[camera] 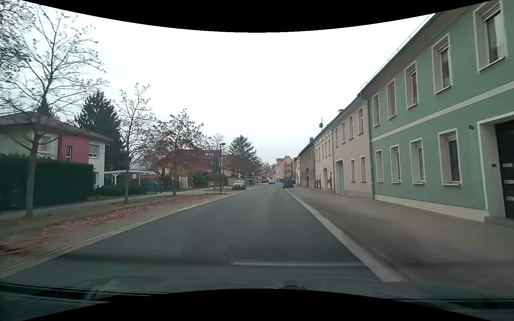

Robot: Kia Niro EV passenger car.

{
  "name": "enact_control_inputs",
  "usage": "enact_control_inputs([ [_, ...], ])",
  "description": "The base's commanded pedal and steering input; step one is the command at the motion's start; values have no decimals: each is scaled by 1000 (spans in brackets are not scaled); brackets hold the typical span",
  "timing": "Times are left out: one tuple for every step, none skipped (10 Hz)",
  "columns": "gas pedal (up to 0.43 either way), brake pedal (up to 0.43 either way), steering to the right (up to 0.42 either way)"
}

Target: Follow the waypoints while adhering to traffic rules and regulations

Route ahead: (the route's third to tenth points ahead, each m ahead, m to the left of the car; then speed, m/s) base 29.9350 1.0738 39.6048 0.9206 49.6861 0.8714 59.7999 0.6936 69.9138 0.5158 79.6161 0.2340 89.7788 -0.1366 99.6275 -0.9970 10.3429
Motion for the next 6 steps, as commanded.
enact_control_inputs([
  [47,0,5],
  [47,0,5],
  [47,0,5],
  [47,0,6],
  [47,0,6],
  [47,0,6],
])
